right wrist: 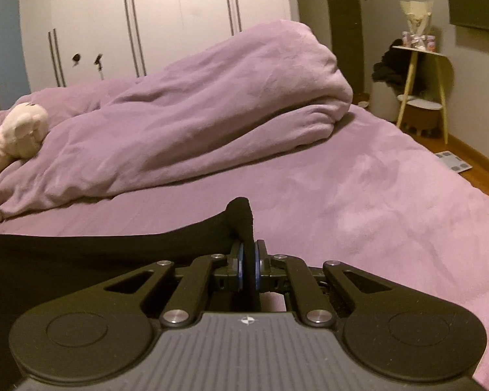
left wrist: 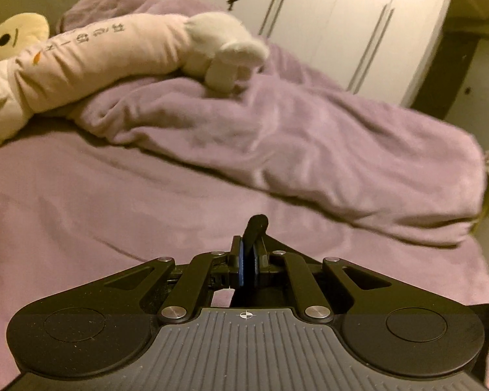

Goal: Fold small clothes

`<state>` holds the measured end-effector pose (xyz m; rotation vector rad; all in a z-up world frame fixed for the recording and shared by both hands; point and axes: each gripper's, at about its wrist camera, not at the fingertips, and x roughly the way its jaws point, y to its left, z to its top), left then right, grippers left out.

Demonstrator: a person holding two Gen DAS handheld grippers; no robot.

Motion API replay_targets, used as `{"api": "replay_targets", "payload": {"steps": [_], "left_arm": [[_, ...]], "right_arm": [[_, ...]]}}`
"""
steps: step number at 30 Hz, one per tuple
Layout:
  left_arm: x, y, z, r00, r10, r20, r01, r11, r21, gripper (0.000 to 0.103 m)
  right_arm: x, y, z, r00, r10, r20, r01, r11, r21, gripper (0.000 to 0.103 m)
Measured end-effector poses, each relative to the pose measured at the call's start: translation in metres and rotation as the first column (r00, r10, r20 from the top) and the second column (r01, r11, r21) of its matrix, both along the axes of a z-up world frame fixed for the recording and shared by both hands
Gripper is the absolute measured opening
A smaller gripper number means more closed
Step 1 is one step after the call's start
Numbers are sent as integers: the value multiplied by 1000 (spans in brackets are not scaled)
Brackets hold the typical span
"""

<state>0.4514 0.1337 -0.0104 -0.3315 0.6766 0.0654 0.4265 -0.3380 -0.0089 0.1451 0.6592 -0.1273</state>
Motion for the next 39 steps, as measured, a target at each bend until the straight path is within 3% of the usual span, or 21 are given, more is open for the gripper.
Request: {"api": "replay_targets", "payload": {"steps": [3, 7, 10, 11, 13, 15, 17, 18, 20, 23, 24, 25, 26, 27, 30, 33, 35, 36, 39], "left_arm": [[2, -5, -18, 999, 26, -37, -26, 1000, 11, 9], [-10, 1, -32, 993, 95, -66, -93, 995, 25, 19], [-35, 2, -29, 995, 96, -24, -96, 995, -38, 20], [-47, -3, -27, 998, 62, -4, -62, 995, -84, 22], [-66, -19, -29, 1000, 1, 14, 2, 986, -168, 43], [-84, -36, -35, 999, -38, 18, 41, 970, -240, 44], [-97, -52, -46, 997, -81, 3, 79, 951, -298, 46], [-100, -59, -52, 995, -99, -18, 88, 944, -319, 47], [-105, -66, -69, 991, -108, -73, 78, 940, -333, 47], [-106, -54, -86, 984, -105, -142, 55, 946, -320, 37], [-106, -47, -87, 984, -101, -147, 50, 948, -314, 28], [-108, -39, -86, 985, -77, -156, 27, 953, -303, 27], [-111, -30, -84, 987, -44, -156, -4, 956, -295, 28], [-114, -22, -82, 988, -16, -153, -29, 957, -289, 34], [-125, 0, -76, 984, 44, -172, -89, 961, -262, 38], [-134, 15, -70, 970, 107, -219, -157, 962, -222, 45], [-142, 28, -67, 967, 103, -232, -164, 952, -259, 48], [-145, 34, -65, 966, 97, -242, -165, 945, -281, 52], [-155, 41, -63, 965, 61, -256, -141, 940, -310, 53]], "right_arm": [[4, 3, -9, 1000, -11, 2, 11, 1000, 10, 6], [0, 9, -20, 1000, -20, -11, 20, 999, -41, 9], [-22, 17, -11, 997, -68, 41, 72, 994, -88, 14], [-34, 20, -6, 996, -62, 67, 64, 998, -21, 15], [-57, 28, -3, 994, -2, 105, -19, 981, 195, 17], [-77, 47, -14, 992, 72, 108, -112, 894, 434, 19], [-89, 69, -34, 984, 156, 85, -176, 780, 601, 19], [-95, 80, -46, 978, 192, 79, -195, 728, 658, 19], [-103, 93, -68, 970, 241, 44, -198, 667, 718, 19], [-116, 73, -84, 972, 232, 44, -191, 665, 722, 12], [-121, 59, -82, 977, 208, 44, -178, 692, 700, 12], [-128, 41, -79, 987, 159, 34, -141, 732, 666, 12], [-133, 18, -78, 993, 115, 24, -103, 756, 646, 11], [-139, -3, -78, 997, 76, 9, -63, 759, 648, 0], [-160, -47, -65, 1000, -6, -2, 6, 787, 617, 0], [-178, -55, -43, 999, -33, -18, 38, 867, 497, 1], [-187, -56, -31, 997, -61, -48, 75, 909, 410, 24], [-191, -61, -29, 997, -61, -53, 77, 910, 407, 43], [-201, -68, -27, 997, -11, -72, 45, 876, 481, 44]]}}
